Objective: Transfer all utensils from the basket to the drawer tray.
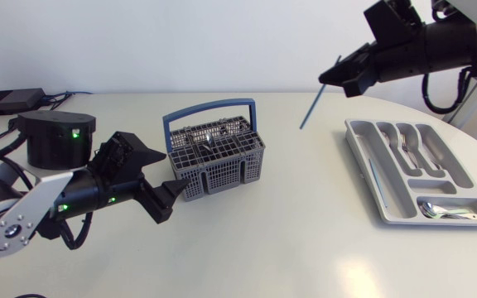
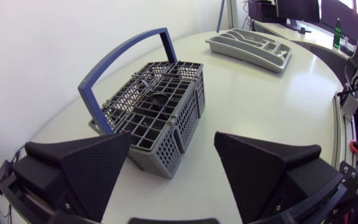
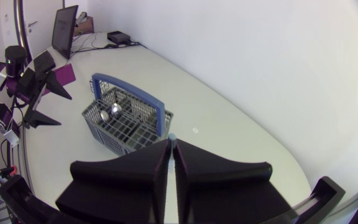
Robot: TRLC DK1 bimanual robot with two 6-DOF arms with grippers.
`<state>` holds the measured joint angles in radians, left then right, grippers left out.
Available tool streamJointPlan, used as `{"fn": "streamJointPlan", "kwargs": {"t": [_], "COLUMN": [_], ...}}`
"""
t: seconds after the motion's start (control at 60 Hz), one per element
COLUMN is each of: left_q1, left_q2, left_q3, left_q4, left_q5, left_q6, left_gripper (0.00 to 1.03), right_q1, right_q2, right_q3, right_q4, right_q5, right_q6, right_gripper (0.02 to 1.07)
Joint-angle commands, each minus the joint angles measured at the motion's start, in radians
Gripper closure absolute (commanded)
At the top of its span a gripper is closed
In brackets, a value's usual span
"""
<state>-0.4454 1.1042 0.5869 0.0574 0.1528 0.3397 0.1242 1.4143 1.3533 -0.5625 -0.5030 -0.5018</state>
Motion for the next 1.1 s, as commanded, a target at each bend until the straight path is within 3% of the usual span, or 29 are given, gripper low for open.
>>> {"fn": "streamJointPlan", "kwargs": {"t": [0.0, 0.2, 0.367, 0.733, 0.867, 0.917, 1.0, 1.083], "left_q1": [0.024, 0.034, 0.033, 0.034, 0.04, 0.043, 0.053, 0.074], "left_q2": [0.008, 0.025, 0.036, 0.031, 0.025, 0.025, 0.025, 0.025], "left_q3": [0.06, 0.096, 0.097, 0.09, 0.085, 0.085, 0.08, 0.073], "left_q4": [-0.036, -0.08, -0.076, -0.077, -0.079, -0.077, -0.073, -0.062], "left_q5": [0.034, 0.067, 0.067, 0.067, 0.067, 0.067, 0.067, 0.068], "left_q6": [-0.03, -0.038, -0.042, -0.053, -0.053, -0.051, -0.051, -0.05], "left_gripper": [0.1, 0.1, 0.1, 0.1, 0.1, 0.1, 0.1, 0.1], "right_q1": [-0.081, -0.314, -0.428, -0.479, -0.479, -0.482, -0.495, -0.503], "right_q2": [0.006, 0.133, 0.218, 0.416, 0.506, 0.548, 0.598, 0.632], "right_q3": [0.021, 0.132, 0.156, 0.147, 0.162, 0.181, 0.219, 0.253], "right_q4": [-0.073, -0.341, -0.447, -0.455, -0.396, -0.378, -0.349, -0.321], "right_q5": [-0.003, 0.007, 0.067, 0.135, 0.142, 0.144, 0.146, 0.152], "right_q6": [-0.047, -0.195, -0.293, -0.314, -0.29, -0.279, -0.254, -0.234], "right_gripper": [1.02, 1.02, 1.02, 1.02, 1.01, 0.96, 0.75, 0.62]}}
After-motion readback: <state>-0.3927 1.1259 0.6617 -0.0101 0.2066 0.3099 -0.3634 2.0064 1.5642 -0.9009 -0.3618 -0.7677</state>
